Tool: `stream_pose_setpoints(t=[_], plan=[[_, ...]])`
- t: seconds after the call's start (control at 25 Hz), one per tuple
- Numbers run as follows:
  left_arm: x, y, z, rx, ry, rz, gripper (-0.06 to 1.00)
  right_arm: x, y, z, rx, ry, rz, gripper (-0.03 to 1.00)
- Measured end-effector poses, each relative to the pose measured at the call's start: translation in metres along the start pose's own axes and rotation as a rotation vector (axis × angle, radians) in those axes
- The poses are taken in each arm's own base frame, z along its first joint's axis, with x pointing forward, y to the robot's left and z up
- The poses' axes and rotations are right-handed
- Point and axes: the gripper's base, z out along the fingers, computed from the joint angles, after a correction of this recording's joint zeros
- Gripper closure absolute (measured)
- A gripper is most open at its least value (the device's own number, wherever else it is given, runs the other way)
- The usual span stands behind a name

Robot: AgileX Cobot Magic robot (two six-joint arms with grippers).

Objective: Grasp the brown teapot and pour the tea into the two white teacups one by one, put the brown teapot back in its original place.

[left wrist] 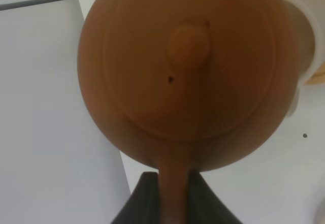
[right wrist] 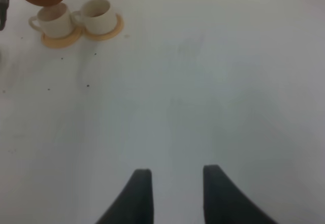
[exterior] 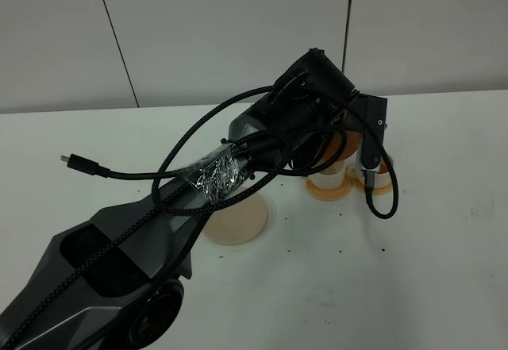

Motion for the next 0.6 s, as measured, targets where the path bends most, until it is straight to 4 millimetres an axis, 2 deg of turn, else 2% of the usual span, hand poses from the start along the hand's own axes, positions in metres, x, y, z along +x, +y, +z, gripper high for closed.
stream_pose_setpoints(t=[0.6], plan=[[-0.0007,0.0008,0.0000,-0.009,-0.007,0.013,0.78,0.0000,0.0000,0.0000,0.000,0.000,0.000,0.73]])
